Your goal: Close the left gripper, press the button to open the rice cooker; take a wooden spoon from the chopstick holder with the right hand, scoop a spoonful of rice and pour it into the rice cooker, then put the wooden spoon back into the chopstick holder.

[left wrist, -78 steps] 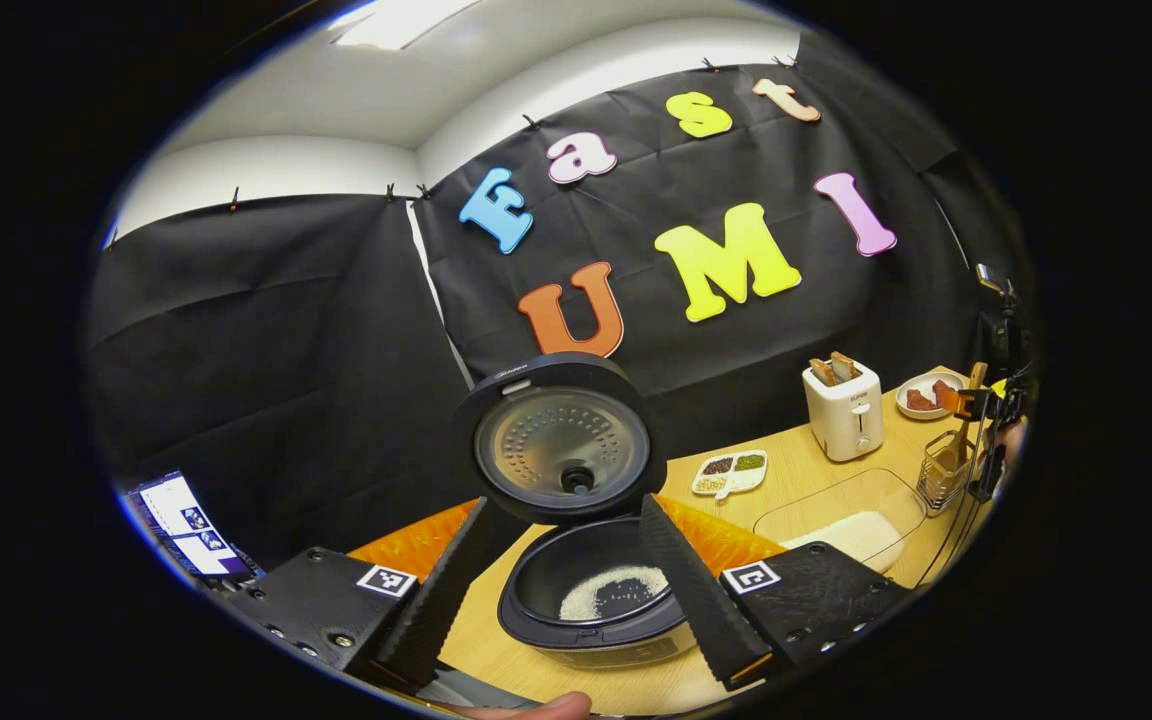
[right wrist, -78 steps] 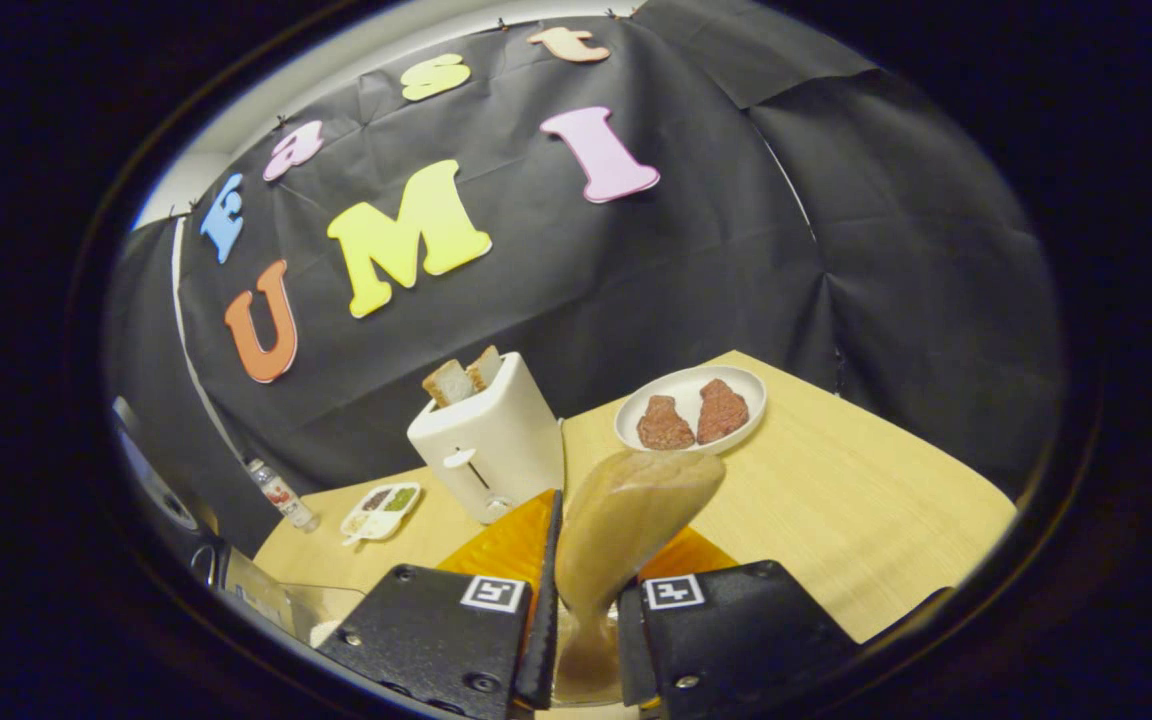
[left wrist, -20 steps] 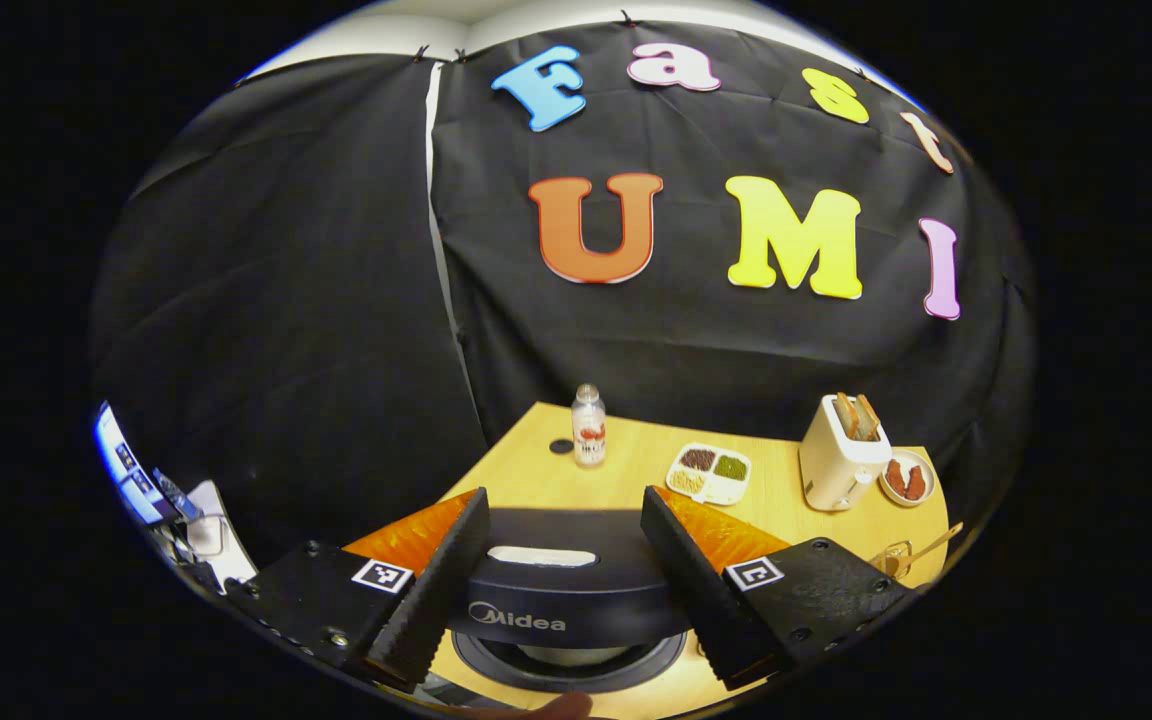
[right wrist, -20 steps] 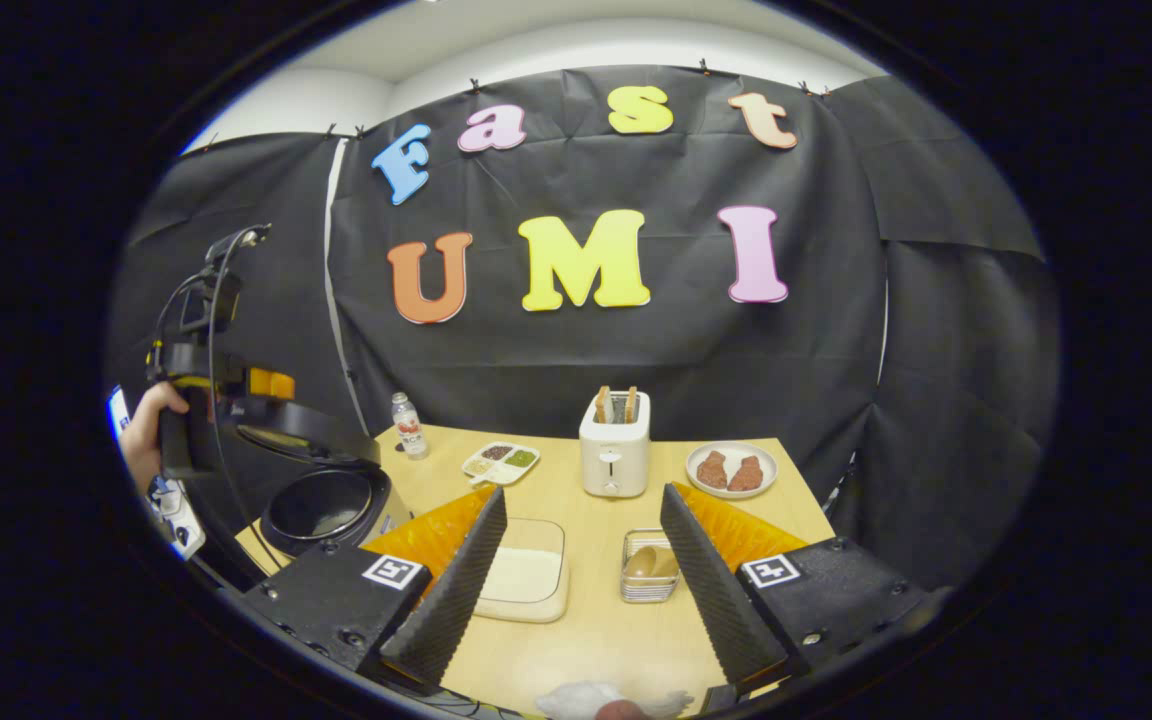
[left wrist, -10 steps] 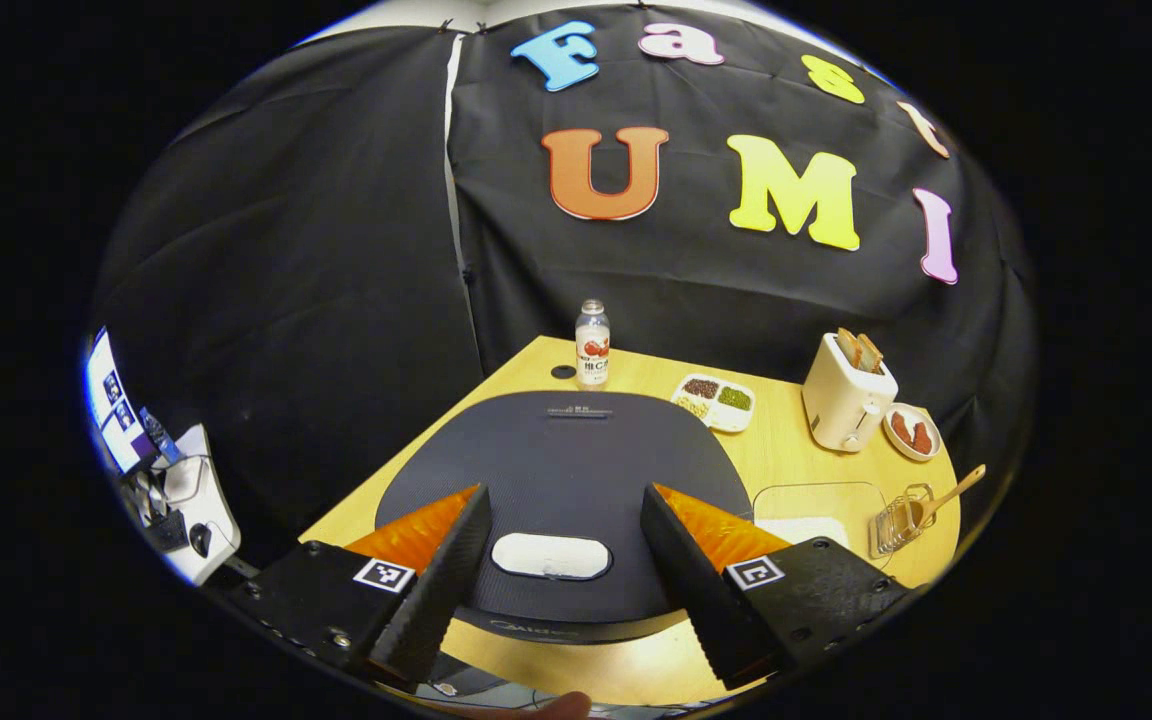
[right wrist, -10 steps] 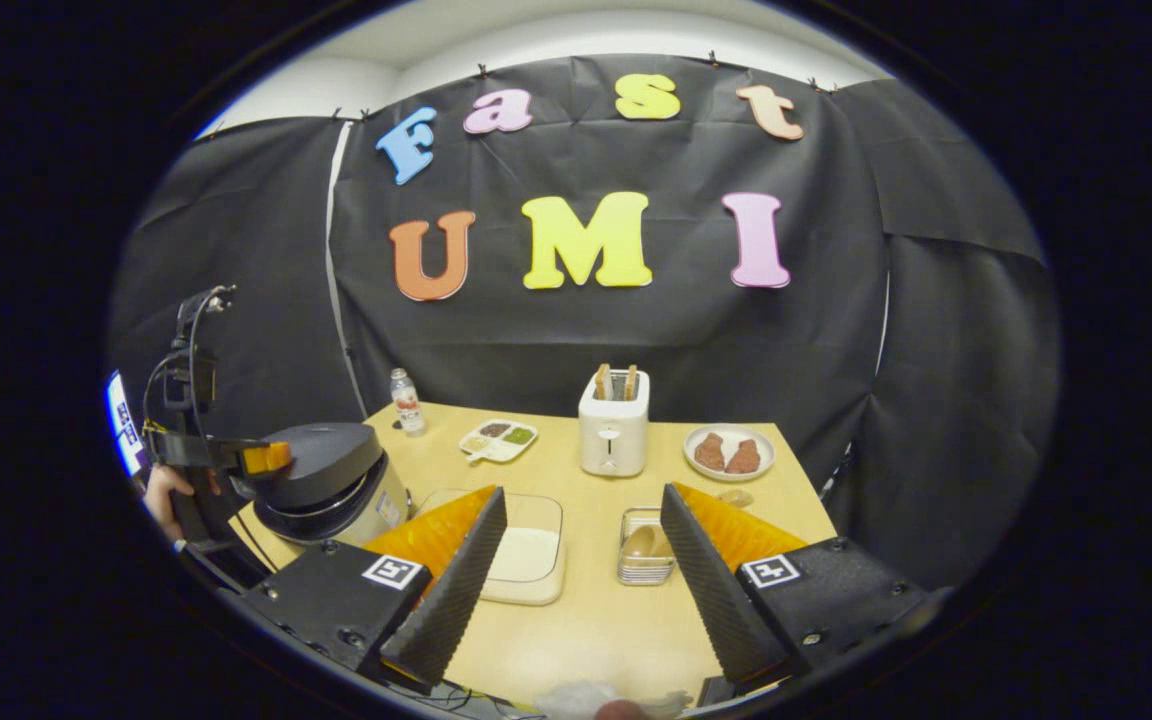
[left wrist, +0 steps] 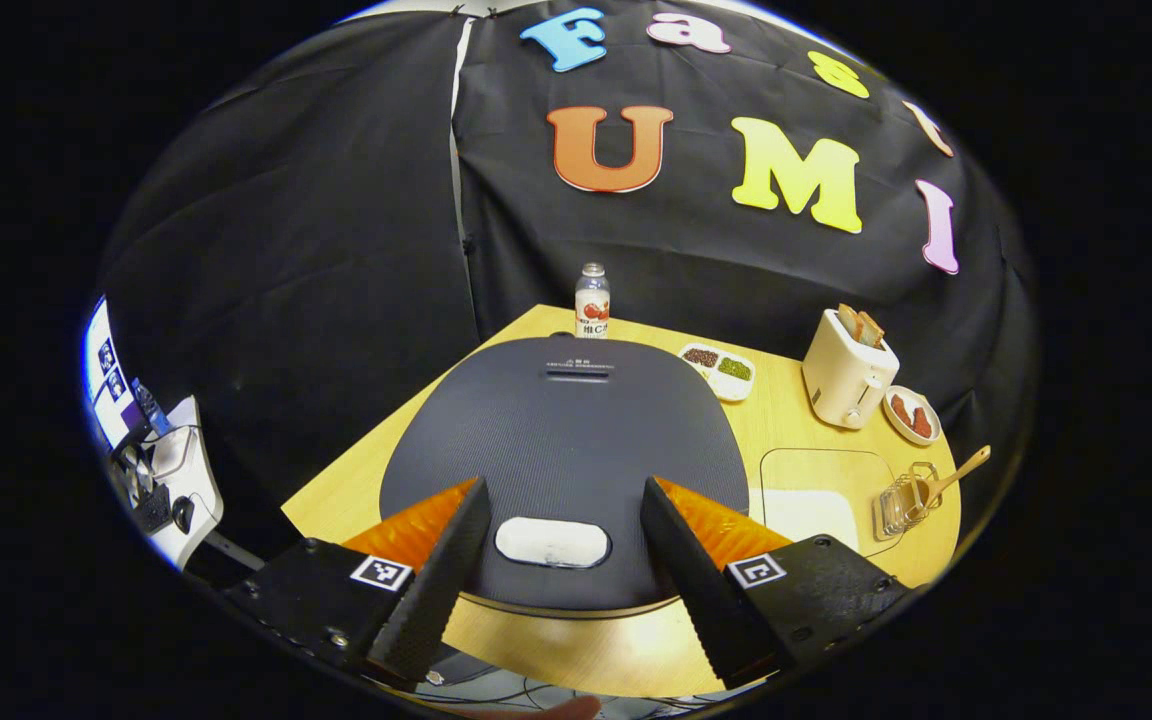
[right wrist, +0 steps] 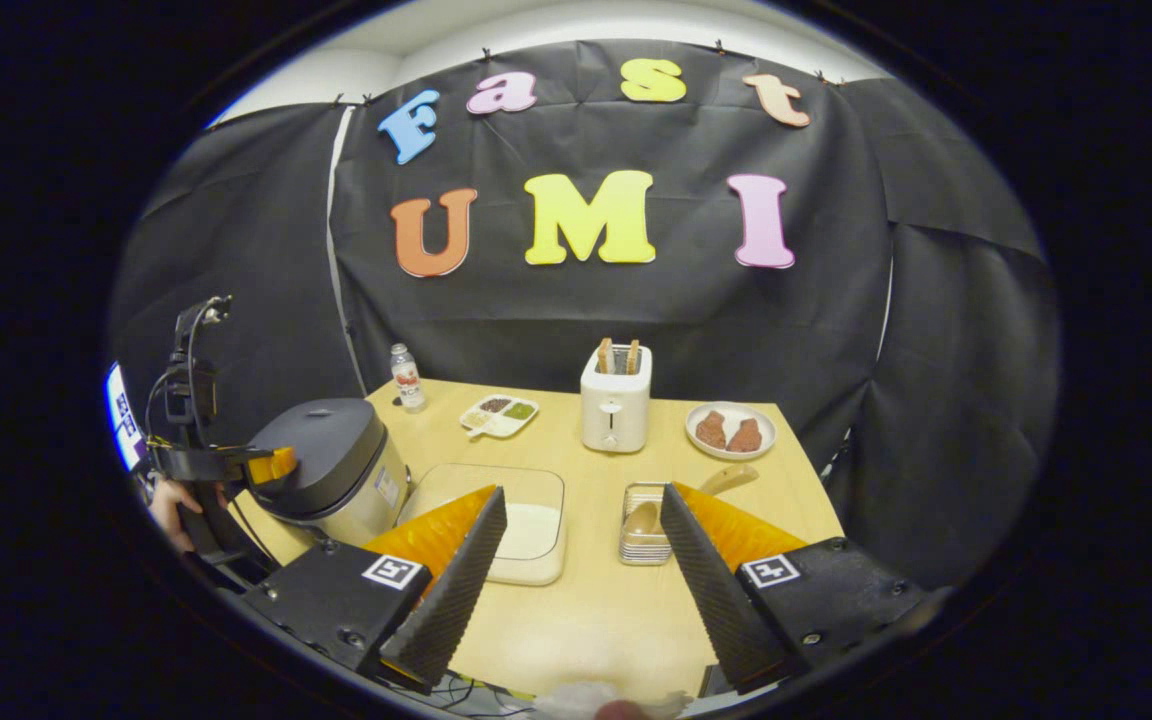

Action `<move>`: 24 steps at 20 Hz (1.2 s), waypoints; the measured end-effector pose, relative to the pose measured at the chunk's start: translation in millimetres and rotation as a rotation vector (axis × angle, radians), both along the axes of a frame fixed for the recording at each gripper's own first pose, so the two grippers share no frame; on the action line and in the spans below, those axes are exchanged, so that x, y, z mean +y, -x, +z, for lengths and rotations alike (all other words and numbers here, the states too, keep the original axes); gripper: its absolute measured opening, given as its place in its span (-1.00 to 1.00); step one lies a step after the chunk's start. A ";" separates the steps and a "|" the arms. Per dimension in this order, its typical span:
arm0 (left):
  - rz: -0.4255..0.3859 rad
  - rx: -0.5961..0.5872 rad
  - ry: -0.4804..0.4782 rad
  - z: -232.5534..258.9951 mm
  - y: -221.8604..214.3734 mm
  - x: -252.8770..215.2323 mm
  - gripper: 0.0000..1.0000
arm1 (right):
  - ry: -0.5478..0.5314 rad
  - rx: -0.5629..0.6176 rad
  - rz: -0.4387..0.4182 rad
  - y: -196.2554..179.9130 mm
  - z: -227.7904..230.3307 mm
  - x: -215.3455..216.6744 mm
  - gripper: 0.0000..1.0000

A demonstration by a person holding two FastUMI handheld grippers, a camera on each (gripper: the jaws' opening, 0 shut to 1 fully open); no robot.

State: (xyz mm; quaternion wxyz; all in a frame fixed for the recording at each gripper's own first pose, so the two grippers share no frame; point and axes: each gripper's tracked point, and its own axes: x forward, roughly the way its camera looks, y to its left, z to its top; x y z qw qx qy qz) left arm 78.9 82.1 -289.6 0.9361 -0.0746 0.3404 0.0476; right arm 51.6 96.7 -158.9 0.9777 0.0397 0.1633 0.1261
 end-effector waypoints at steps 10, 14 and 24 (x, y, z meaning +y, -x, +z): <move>-0.001 -0.019 -0.034 11.6 -11.9 0.7 0.93 | -0.020 -0.021 -0.037 -8.5 14.0 -13.0 0.94; 0.044 -0.222 -0.141 77.5 -30.7 15.9 0.88 | -0.011 -0.055 -0.088 -13.9 29.9 -27.2 0.94; -0.031 -0.608 -0.178 242.1 4.2 -39.8 0.82 | 0.081 -0.283 -0.189 -10.8 129.4 -53.4 0.94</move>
